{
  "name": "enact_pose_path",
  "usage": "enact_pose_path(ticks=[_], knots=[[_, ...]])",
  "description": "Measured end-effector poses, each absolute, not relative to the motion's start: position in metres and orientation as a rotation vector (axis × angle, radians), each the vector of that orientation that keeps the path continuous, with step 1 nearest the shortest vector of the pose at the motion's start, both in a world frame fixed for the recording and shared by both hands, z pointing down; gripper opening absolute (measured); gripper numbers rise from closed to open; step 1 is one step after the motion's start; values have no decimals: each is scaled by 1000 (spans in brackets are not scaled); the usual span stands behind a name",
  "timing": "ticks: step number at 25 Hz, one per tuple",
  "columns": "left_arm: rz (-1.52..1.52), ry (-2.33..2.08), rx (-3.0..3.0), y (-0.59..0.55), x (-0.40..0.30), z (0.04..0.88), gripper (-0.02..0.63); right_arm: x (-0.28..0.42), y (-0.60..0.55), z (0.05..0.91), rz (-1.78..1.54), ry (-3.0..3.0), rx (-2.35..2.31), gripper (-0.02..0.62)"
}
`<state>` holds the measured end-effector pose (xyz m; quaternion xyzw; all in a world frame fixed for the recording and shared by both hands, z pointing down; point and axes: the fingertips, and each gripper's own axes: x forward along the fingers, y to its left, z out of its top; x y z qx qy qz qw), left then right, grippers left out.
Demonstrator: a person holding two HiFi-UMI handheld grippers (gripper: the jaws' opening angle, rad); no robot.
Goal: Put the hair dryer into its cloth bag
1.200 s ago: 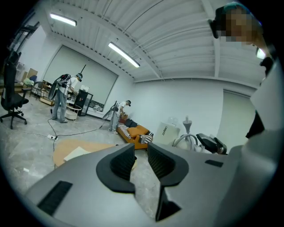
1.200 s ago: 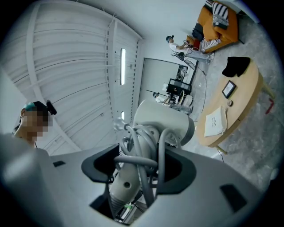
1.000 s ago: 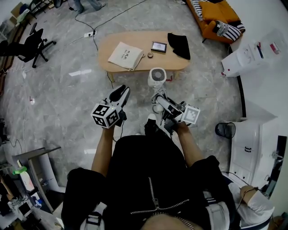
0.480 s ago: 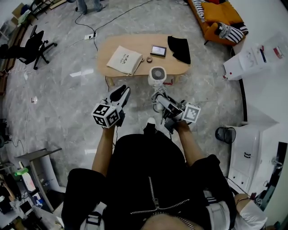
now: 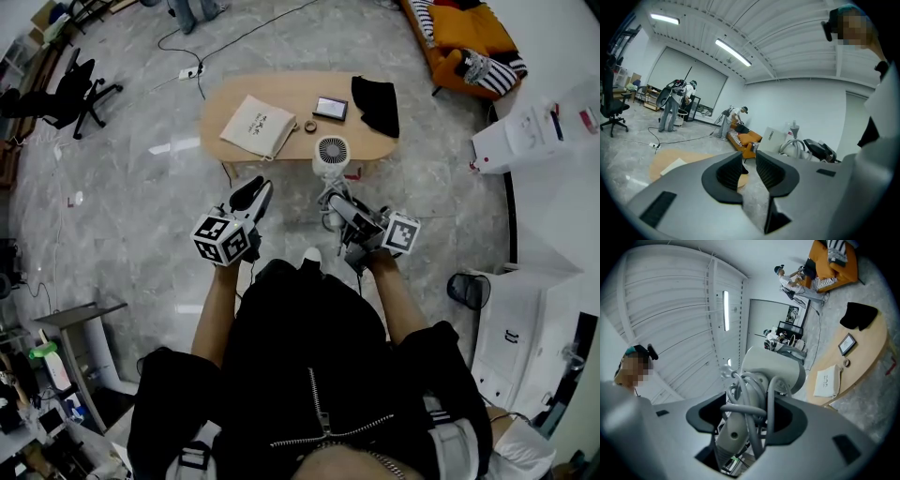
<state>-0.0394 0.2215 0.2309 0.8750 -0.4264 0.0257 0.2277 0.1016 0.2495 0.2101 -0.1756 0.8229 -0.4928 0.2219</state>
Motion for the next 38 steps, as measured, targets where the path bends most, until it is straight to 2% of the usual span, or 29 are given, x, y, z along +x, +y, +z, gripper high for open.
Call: enact_pose_path(ticks=[20, 38], knots=[[119, -1236, 2376, 205, -25, 240, 97, 127, 218, 227, -1414, 2244, -449, 262], [130, -1184, 2358, 156, -35, 259, 97, 115, 178, 240, -1449, 2222, -495, 262]])
